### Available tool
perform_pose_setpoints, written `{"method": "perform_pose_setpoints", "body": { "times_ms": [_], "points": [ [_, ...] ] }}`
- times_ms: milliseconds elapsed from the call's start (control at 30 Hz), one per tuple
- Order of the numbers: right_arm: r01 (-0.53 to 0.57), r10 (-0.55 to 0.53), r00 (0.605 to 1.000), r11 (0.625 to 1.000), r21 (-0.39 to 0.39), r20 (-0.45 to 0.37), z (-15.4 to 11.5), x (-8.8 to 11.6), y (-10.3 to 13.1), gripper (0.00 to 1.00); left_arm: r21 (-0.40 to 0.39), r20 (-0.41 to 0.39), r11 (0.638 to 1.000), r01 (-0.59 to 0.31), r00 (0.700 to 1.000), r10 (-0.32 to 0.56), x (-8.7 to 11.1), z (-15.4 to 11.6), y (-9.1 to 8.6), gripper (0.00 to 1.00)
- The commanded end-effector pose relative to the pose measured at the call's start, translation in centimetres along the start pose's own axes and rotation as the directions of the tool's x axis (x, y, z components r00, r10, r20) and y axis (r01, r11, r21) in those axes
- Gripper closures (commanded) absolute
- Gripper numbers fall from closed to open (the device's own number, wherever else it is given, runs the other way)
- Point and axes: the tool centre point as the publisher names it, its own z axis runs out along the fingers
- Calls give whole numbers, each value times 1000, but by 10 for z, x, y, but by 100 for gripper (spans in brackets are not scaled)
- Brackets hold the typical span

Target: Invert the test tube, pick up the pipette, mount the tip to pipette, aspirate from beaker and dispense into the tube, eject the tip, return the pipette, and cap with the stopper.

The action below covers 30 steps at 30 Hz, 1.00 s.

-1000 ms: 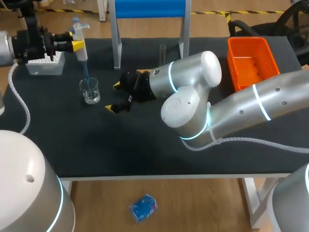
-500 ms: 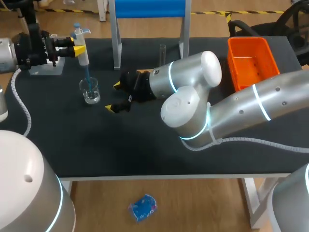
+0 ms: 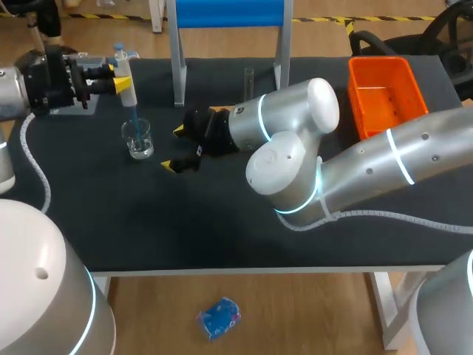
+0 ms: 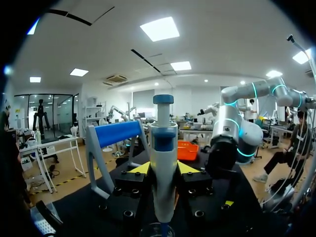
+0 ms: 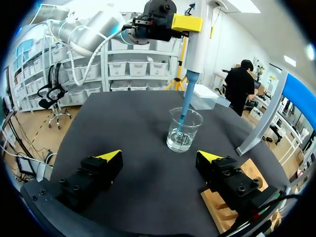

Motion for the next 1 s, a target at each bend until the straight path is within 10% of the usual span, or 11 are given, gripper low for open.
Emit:
{"method": "perform_pose_setpoints", "body": {
  "times_ms": [33, 1000],
  "points": [
    [0, 0, 1000, 1000, -4, 1, 1, 0, -1, 0, 4, -1, 1000, -1, 1000, 1, -2, 1, 4, 100],
    [14, -15, 999, 1000, -27, -30, -2, 1, 4, 0, 9, 12, 1000, -12, 1000, 12, -5, 0, 2, 100]
  ]
}}
